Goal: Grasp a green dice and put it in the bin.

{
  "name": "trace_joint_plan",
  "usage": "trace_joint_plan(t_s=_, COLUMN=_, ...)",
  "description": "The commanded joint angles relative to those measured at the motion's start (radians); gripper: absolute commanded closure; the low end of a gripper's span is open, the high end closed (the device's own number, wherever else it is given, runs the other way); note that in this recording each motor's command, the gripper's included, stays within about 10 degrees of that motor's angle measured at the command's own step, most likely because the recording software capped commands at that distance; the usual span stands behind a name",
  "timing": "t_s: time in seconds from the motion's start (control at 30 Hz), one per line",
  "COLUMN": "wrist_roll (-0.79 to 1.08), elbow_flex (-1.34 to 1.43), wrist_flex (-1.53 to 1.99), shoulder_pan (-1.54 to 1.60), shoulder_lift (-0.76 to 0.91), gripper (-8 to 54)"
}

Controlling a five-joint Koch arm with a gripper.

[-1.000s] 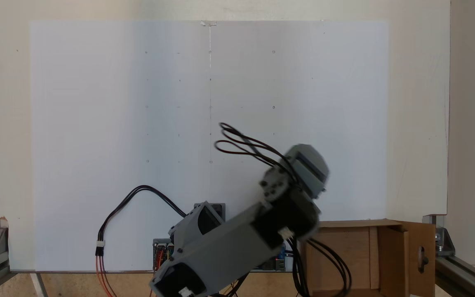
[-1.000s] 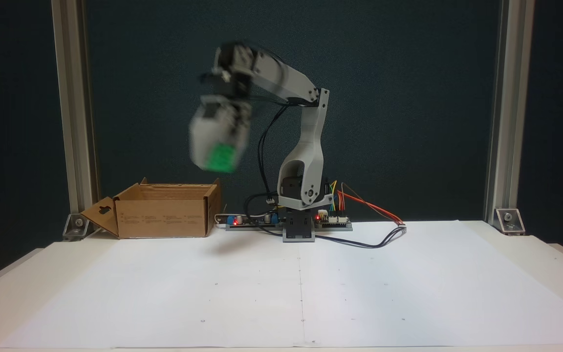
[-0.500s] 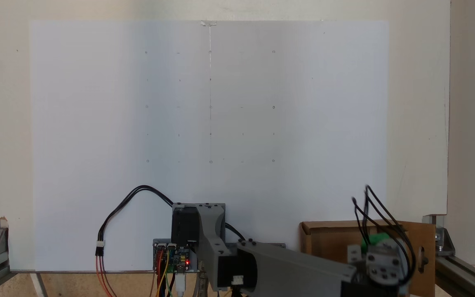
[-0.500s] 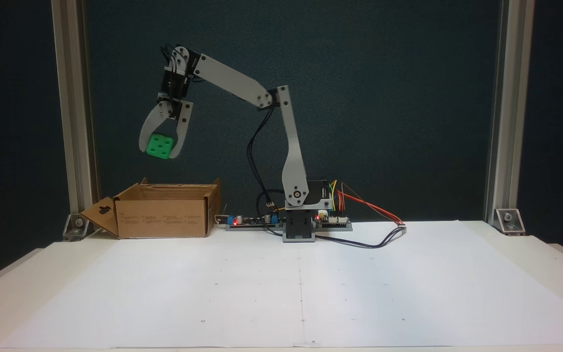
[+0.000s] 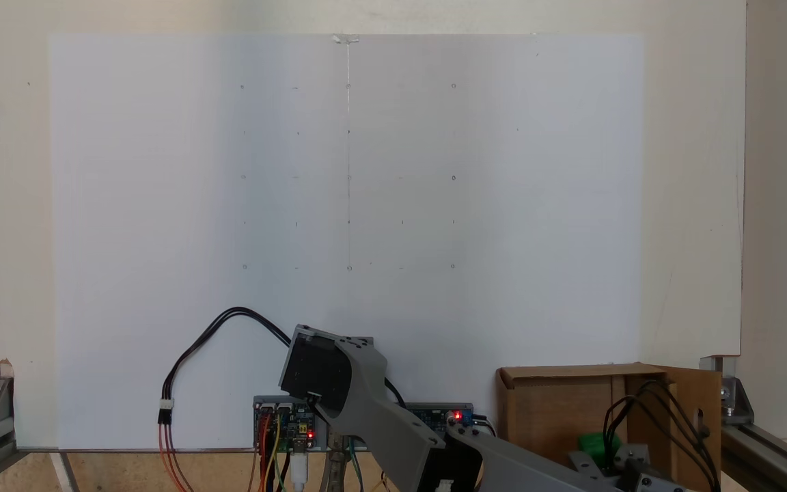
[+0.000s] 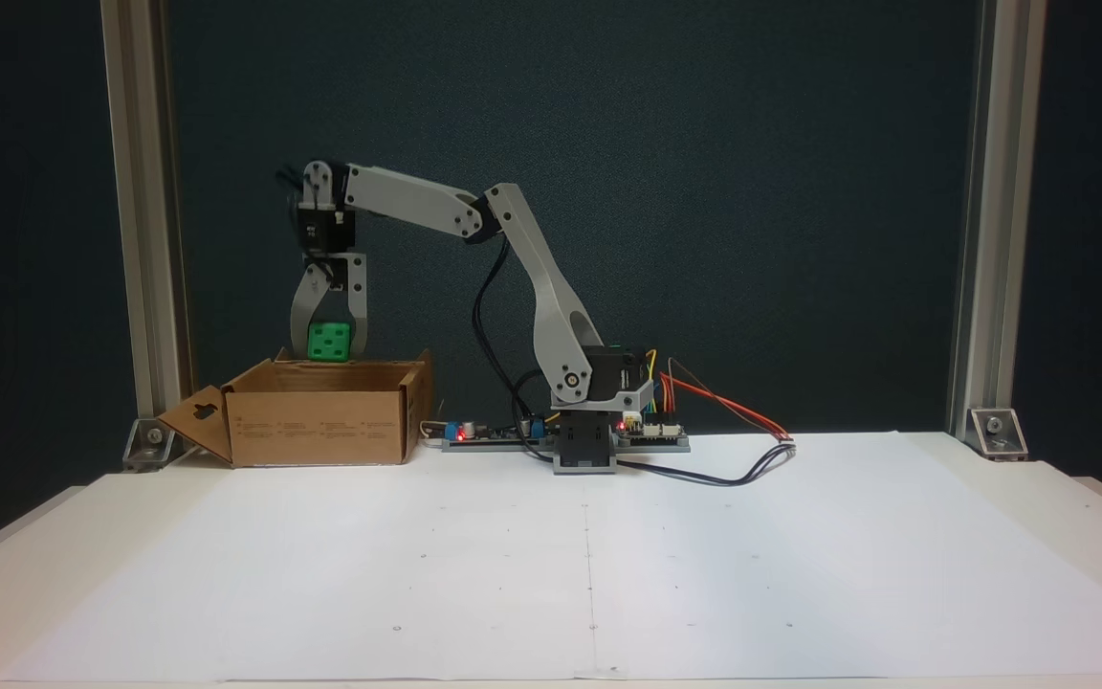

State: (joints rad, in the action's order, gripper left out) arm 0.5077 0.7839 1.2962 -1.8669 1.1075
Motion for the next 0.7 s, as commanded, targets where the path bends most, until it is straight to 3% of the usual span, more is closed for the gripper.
trace_joint_plan(t_s=0.0, wrist_roll=0.074, elbow_flex=-0.046, wrist_flex=0.063, shoulder_pan=0.000, shoulder_lift=0.015, gripper=33.3)
trace_joint_plan(t_s=0.37, wrist_roll=0.075, elbow_flex=-0.041, wrist_flex=0.077, shoulder_pan=-0.003, shoulder_lift=0.009, gripper=32.3)
trace_joint_plan(t_s=0.43, wrist_roll=0.075, elbow_flex=-0.041, wrist_flex=0.074, shoulder_pan=-0.005, shoulder_lift=0.005, gripper=16.9)
trace_joint_plan(t_s=0.57, wrist_roll=0.074, elbow_flex=-0.041, wrist_flex=0.046, shoulder_pan=-0.006, shoulder_lift=0.005, gripper=2.0)
trace_joint_plan(t_s=0.67, wrist_roll=0.074, elbow_flex=-0.041, wrist_flex=0.028, shoulder_pan=0.005, shoulder_lift=0.005, gripper=2.0)
